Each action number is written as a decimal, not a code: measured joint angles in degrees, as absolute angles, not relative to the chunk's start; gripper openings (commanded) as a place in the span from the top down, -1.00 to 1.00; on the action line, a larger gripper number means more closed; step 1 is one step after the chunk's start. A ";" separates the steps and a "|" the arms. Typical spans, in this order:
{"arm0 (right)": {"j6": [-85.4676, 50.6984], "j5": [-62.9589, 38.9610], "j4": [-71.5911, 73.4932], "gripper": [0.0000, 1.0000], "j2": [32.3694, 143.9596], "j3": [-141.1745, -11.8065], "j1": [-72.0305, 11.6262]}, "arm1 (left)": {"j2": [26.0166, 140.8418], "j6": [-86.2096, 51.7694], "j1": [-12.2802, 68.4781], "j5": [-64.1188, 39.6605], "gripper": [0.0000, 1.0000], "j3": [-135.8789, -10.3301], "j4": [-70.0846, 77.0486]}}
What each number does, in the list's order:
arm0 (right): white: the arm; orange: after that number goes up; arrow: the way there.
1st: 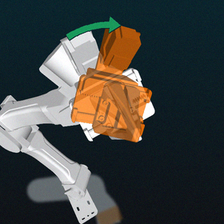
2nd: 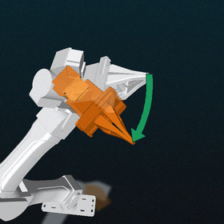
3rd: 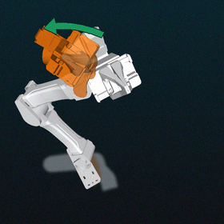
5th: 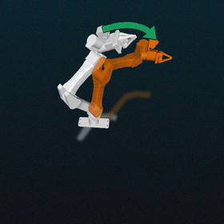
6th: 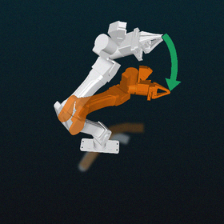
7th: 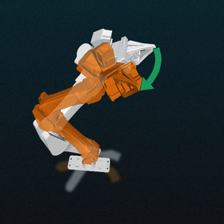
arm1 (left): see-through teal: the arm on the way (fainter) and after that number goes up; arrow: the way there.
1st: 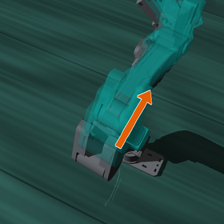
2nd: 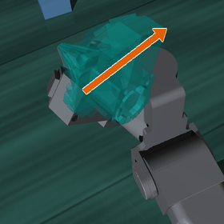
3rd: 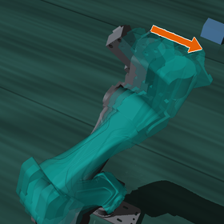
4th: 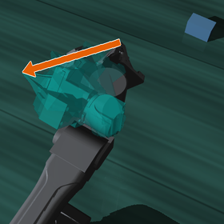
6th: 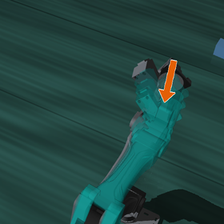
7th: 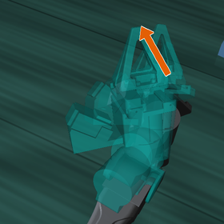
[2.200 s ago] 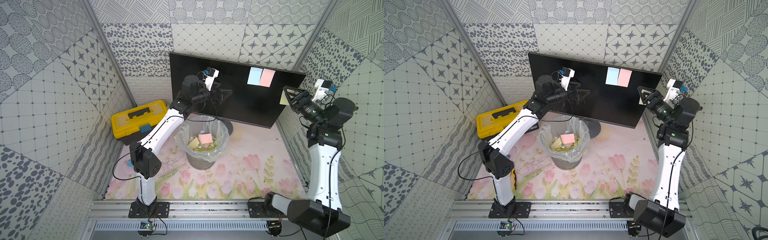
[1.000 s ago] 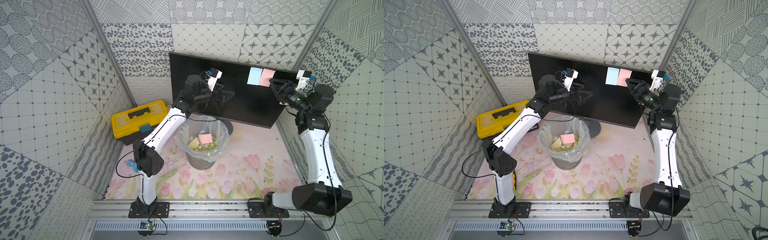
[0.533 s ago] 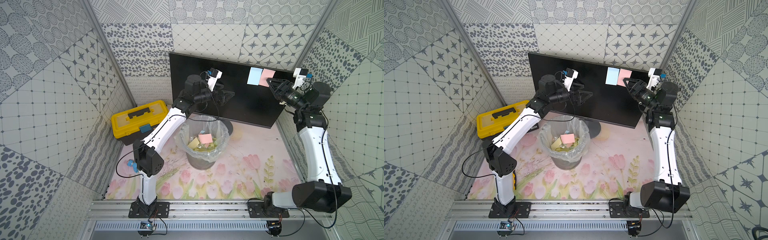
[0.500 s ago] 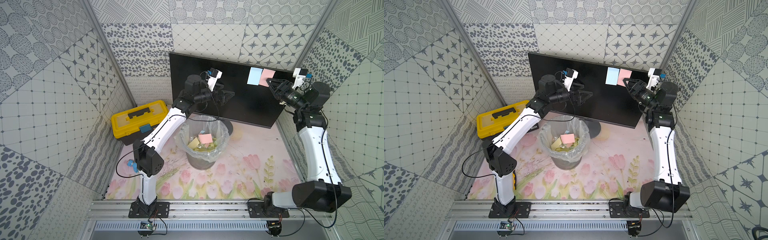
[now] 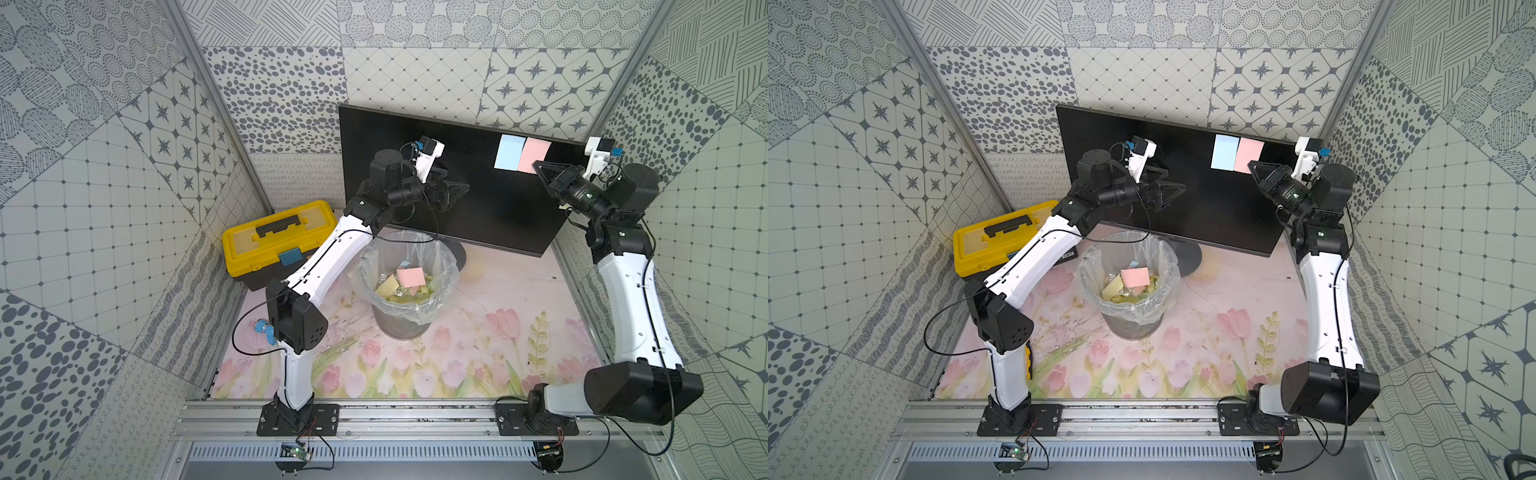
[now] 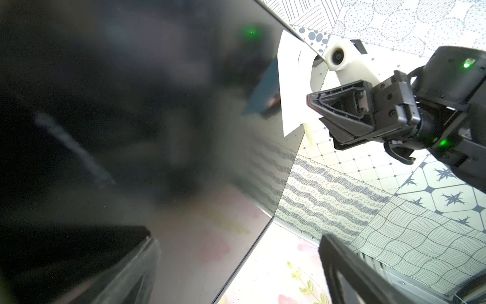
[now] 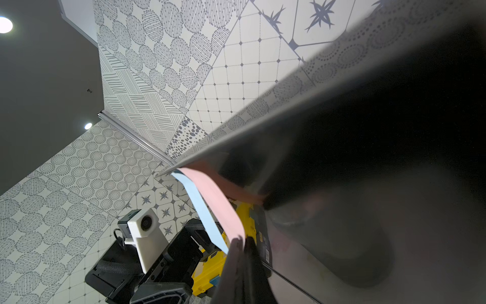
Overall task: Remove the sticky note from the monitor
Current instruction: Tear off the sticky note from the monitor.
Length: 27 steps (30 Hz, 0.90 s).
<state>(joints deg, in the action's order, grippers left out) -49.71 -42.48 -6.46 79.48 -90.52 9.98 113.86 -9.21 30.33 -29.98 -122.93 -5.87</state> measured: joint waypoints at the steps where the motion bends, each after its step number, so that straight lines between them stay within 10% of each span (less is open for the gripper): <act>1: -49.45 -42.37 -6.87 1.00 79.24 -90.52 9.98 | 113.86 -9.21 30.33 -29.98 -0.98 -122.93 -5.87; 27: -37.78 -35.77 -15.35 1.00 66.15 -84.73 10.59 | 113.19 -8.71 30.33 -29.43 -0.98 -122.67 -6.98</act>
<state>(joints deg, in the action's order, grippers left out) -37.78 -35.77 -15.35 66.15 -84.73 10.59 113.19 -8.71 30.33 -29.43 -122.67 -6.98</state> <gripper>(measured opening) 0.067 0.990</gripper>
